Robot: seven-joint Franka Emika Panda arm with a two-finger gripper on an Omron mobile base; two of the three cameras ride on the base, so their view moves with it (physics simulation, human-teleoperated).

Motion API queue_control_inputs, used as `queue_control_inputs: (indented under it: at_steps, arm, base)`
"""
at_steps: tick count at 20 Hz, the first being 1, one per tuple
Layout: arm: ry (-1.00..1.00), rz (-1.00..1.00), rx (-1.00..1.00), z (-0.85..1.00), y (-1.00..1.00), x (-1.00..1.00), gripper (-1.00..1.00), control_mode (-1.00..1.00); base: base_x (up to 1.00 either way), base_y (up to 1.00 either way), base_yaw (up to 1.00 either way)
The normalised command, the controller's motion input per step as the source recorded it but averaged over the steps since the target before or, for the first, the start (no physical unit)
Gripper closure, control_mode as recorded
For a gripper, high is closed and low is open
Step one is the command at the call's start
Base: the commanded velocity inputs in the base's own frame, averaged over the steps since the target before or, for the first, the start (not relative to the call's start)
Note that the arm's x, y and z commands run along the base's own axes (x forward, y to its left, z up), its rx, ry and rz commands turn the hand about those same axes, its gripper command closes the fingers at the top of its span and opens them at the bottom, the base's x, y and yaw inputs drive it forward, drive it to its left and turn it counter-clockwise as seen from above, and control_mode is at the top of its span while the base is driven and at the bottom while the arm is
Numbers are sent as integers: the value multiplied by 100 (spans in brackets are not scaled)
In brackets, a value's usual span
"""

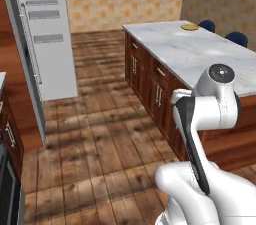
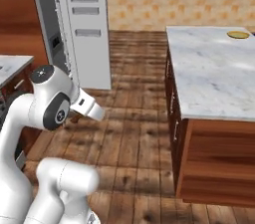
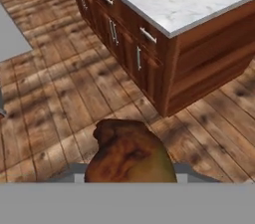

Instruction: Take the chicken drumstick from the fridge and place it on the digital scale on the counter by the fridge. Wait a few seconds for a reading, then move it to the plate on the dining counter.

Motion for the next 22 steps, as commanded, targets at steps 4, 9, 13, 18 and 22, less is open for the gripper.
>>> queue_control_inputs:
  at_steps: [4,9,13,18,22]
  arm:
    - [0,0,0,0,0,0,100,100]
    - [0,0,0,0,0,0,100,100]
    - [0,0,0,0,0,0,100,100]
    - [0,0,0,0,0,0,100,100]
    - [0,0,0,0,0,0,100,100]
  base:
    - [-6,-100,18]
    - [0,-100,13]
    - [0,-100,7]
    - [0,-100,7]
    - [0,-100,9]
